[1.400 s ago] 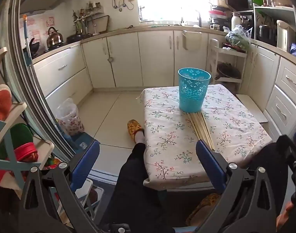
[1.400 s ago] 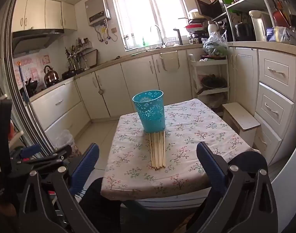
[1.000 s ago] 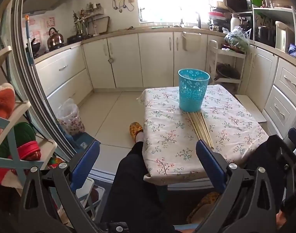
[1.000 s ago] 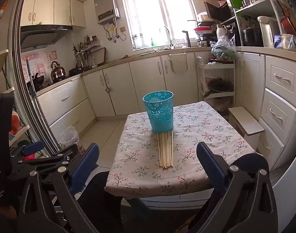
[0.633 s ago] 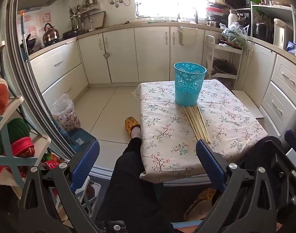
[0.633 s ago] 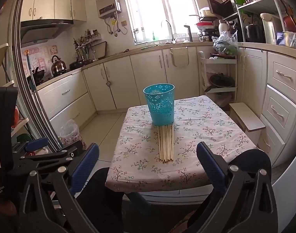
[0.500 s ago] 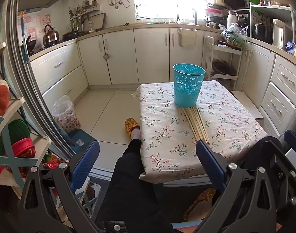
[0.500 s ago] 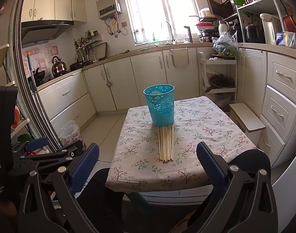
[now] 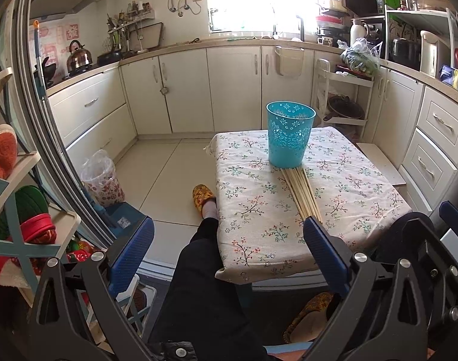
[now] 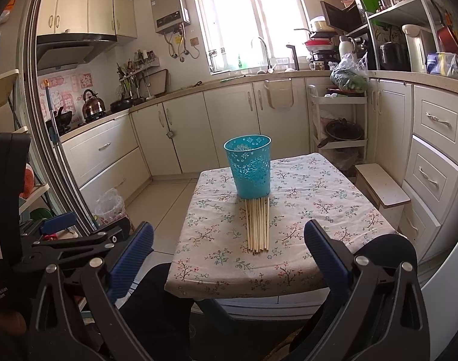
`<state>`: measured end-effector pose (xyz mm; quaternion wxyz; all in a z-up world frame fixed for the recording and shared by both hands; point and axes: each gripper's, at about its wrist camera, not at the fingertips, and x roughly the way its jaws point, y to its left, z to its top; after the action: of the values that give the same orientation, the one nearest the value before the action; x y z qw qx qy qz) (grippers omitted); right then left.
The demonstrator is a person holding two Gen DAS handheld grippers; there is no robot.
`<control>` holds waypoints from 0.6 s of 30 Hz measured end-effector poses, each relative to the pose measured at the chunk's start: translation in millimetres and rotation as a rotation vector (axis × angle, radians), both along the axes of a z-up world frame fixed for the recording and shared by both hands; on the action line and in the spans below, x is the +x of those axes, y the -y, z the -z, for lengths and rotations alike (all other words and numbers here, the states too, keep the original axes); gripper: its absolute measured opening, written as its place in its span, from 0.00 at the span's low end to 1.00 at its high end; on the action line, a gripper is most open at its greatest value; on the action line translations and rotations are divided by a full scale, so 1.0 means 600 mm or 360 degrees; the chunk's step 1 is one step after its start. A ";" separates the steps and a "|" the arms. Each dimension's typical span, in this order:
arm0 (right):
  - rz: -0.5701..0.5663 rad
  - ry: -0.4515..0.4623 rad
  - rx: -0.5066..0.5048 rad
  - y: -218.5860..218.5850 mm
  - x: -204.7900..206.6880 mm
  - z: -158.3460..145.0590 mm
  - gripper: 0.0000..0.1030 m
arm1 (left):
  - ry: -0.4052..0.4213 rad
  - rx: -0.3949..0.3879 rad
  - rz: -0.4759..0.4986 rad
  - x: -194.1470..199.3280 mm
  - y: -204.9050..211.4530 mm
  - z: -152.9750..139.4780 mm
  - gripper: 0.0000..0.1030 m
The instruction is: Organize utensils
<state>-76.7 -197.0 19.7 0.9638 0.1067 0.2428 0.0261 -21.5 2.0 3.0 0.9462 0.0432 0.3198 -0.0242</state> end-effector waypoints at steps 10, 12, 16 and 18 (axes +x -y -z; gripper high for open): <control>-0.0002 0.0022 -0.0016 -0.006 -0.003 -0.002 0.93 | 0.0004 -0.0002 0.0002 -0.002 -0.001 -0.001 0.93; -0.0001 0.0030 -0.0019 -0.007 -0.005 -0.002 0.93 | 0.0004 -0.0004 0.0002 -0.003 -0.001 -0.001 0.93; -0.0001 0.0035 -0.0020 -0.007 -0.006 -0.004 0.93 | 0.0008 -0.0005 0.0002 -0.002 0.000 -0.002 0.93; -0.0001 0.0035 -0.0019 -0.007 -0.006 -0.004 0.93 | 0.0009 -0.0006 0.0001 -0.003 0.001 -0.004 0.93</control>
<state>-80.3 -192.8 21.9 0.9670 0.1006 0.2325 0.0262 -23.5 1.2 5.3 0.9472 0.0417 0.3171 -0.0250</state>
